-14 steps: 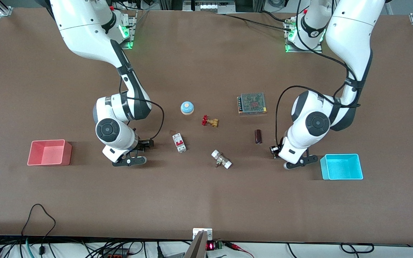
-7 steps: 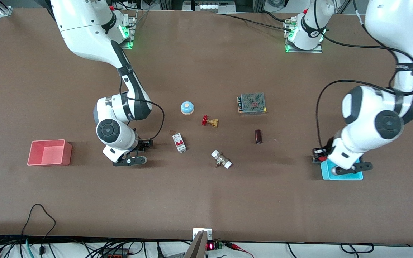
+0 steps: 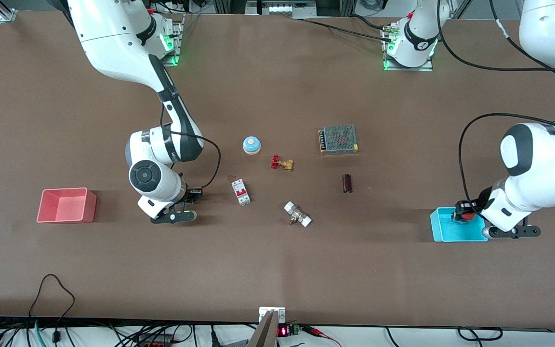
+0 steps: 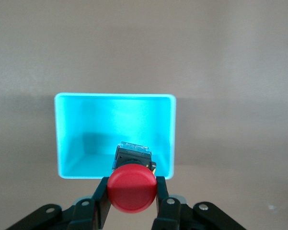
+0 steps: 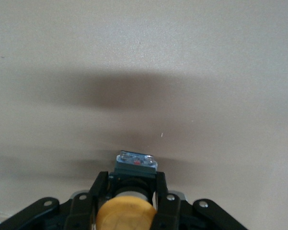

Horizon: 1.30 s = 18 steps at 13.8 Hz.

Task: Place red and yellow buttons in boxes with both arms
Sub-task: 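Carry the yellow button over the pink box while the left gripper carries red to cyan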

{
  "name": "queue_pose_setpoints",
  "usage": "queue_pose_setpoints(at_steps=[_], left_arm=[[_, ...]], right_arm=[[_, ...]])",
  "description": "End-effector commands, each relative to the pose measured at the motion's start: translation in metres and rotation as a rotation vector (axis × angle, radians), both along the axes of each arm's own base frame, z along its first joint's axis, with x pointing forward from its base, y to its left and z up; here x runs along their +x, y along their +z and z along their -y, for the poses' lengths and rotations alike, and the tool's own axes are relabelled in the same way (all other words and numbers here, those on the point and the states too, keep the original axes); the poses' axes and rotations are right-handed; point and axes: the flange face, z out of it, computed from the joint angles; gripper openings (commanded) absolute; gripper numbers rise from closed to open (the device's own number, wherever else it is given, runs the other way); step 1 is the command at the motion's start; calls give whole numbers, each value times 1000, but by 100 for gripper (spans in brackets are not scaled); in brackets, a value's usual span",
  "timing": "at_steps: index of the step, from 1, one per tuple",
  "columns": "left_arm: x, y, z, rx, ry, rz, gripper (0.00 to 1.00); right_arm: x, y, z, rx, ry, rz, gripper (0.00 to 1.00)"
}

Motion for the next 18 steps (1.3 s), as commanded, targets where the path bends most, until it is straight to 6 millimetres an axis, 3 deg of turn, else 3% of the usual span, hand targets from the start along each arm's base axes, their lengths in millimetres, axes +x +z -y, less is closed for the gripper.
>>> queue_pose_setpoints(at_steps=[1,4,7,9,12,14,15,18], left_arm=[[7,-24,-13,-21,-39,-24,27],[12,-45,-25,-21,-21,15,27],[12,-63,-24,-34,-13,9,28],[13,-67,-23,-40,-6,19,39],[15,-64,-18,-39,-11,24,80],[21,-50,-15,-29,-27,50,95],[24,-41,-11,-27,-32,65,100],[24,15,10,-21,-43,111,100]], right_arm=[[8,29,7,13,-26,9,21],[29,88,57,-31,-85,18,21],[41,135,148,-97,-157,24,21],[42,148,210,-125,-171,9,21],[41,150,290,-119,-149,1,21],[42,132,319,-122,-97,-10,21],[44,128,324,-127,-72,0,21],[42,107,353,-133,-70,-21,21]])
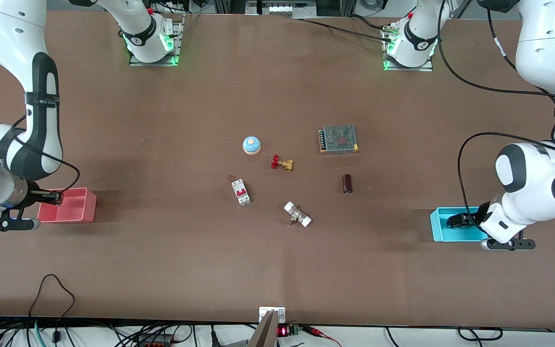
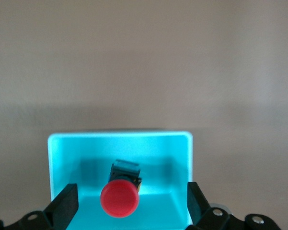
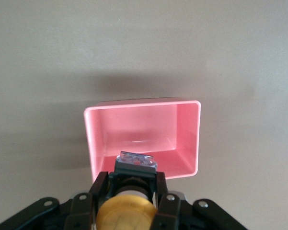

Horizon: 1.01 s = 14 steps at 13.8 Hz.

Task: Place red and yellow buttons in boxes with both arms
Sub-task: 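Open the left gripper to drop the red button into the cyan box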

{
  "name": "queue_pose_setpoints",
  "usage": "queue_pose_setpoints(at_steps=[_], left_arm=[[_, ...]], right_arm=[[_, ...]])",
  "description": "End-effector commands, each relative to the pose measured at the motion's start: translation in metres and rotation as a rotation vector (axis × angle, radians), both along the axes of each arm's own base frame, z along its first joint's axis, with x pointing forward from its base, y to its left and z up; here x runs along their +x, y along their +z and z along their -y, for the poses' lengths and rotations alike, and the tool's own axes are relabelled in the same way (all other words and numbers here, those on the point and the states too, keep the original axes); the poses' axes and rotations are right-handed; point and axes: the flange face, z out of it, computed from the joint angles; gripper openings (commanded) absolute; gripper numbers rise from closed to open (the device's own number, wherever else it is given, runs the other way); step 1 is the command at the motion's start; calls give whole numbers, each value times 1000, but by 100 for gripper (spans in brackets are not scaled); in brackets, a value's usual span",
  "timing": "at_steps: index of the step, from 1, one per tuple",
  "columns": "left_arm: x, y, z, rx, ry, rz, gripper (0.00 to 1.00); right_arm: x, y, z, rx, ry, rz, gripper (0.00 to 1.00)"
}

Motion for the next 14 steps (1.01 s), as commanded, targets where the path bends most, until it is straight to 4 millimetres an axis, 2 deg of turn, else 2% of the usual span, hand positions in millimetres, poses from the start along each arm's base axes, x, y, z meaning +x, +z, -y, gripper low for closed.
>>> queue_pose_setpoints(at_steps=[1,5,9,12,14], left_arm=[[-7,57,22,-6,-12,16,100],[-28,131,35,-2,0,-6,100],[-61,206,68,69,-24,-31,100],[-90,263,75,73,-42,-21,100],[-104,288,75,68,-39,-8,100]], right_arm=[[3,-17,14,12,45,10,21],[8,-40,12,54,51,43,20],[6,-61,18,75,57,22,20],[4,-72,23,89,41,19,20],[3,-79,23,93,36,11,20]])
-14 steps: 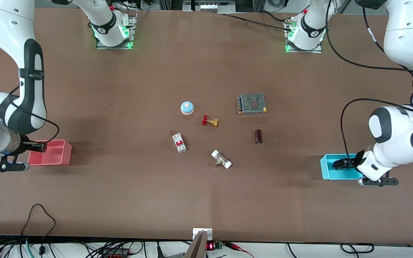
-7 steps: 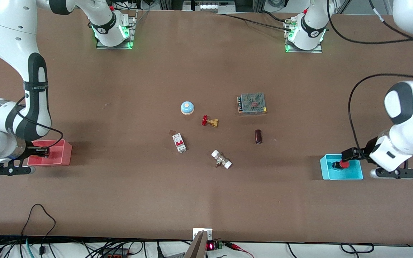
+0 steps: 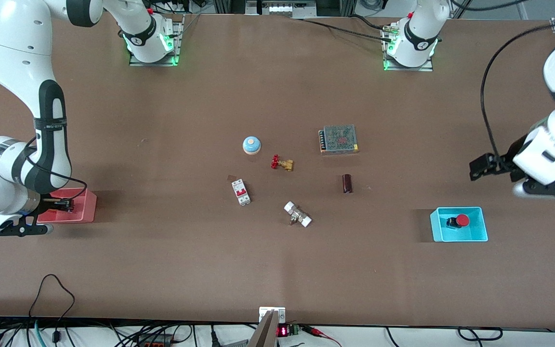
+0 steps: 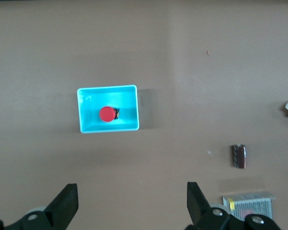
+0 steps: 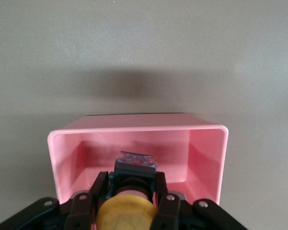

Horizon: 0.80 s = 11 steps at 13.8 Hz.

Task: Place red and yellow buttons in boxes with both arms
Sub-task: 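Lower the yellow button into the pink box while the left gripper withdraws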

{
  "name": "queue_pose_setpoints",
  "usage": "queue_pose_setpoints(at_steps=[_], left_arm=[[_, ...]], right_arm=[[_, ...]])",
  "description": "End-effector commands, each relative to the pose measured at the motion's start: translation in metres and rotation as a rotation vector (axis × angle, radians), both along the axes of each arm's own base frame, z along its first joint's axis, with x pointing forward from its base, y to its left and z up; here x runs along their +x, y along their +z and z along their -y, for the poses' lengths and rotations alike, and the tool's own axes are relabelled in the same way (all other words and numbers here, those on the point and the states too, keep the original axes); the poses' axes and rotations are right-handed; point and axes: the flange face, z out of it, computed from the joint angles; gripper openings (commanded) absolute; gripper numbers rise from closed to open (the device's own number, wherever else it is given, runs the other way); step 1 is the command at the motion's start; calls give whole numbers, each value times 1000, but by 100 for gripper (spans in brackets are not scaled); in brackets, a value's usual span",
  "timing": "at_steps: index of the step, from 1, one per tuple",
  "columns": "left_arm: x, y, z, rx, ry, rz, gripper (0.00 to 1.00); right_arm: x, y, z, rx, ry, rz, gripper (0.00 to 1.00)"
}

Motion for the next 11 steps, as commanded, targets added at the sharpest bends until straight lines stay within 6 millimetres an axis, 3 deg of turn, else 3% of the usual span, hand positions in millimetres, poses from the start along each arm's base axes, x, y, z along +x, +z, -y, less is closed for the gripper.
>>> queue_pose_setpoints(at_steps=[1,6,11], left_arm=[[-23,28,2,8,-2,14,100],[-51,57,2,3,-13,46,100],[-73,51,2,-20,-39,69,100]], right_arm=[[0,-8,0,35,2,6,20],[0,-23,4,28,19,13,20],[-3,-40,8,65,11,4,22]])
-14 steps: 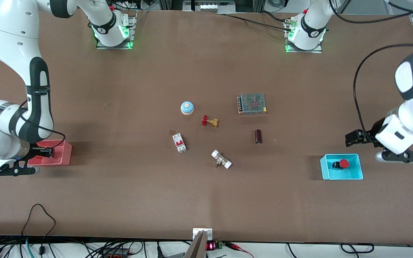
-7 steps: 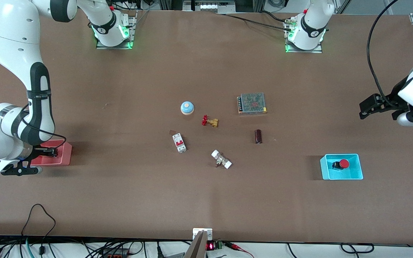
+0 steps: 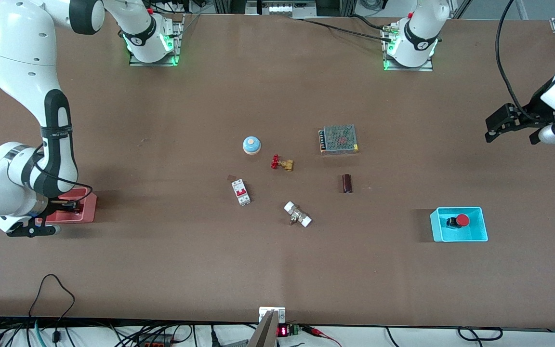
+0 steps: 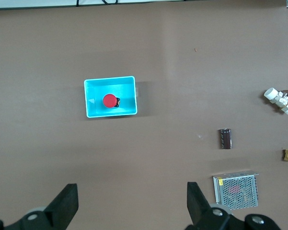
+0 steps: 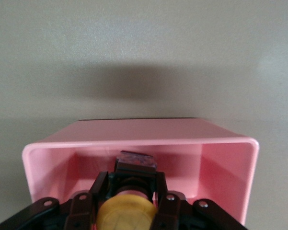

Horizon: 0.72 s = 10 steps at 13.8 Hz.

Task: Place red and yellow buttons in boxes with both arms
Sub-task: 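Lower the yellow button into the pink box while the left gripper withdraws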

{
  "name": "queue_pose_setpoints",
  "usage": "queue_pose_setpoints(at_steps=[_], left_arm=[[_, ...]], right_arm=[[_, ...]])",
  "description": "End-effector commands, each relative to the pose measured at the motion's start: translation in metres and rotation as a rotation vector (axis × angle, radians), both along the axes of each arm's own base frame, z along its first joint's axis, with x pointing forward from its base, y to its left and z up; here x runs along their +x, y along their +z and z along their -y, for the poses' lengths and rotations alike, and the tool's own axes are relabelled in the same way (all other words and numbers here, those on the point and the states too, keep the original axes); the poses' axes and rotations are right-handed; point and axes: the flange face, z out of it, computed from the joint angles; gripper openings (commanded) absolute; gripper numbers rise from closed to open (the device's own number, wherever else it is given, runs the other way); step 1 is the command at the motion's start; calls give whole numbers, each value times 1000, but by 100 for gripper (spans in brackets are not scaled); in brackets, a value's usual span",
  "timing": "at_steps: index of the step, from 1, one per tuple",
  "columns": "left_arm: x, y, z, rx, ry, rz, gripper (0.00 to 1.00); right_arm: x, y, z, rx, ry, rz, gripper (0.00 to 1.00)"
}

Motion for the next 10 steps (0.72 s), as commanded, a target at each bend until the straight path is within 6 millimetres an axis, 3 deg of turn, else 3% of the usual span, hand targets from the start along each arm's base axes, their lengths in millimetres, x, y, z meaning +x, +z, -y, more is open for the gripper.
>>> queue_pose_setpoints(at_steps=[1,2,3,4,7,10], left_arm=[[-17,-7,-1,-11,-21,25,100],[-17,-7,-1,-11,-21,28,100],[-16,-7,-1,-11,-21,32,100],[-16,-7,-1,-11,-21,35,100],[-16,-6,-1,-9,-22,36,100],[-17,-7,-1,-9,-20,30,100]], right_arm=[[-1,-3,6,41,4,14,23],[-1,-3,6,42,3,13,38],[-1,0,4,44,-3,18,91],[0,5,1,48,-2,17,100],[2,46,-4,74,-1,35,100],[-3,123,-18,129,12,60,100]])
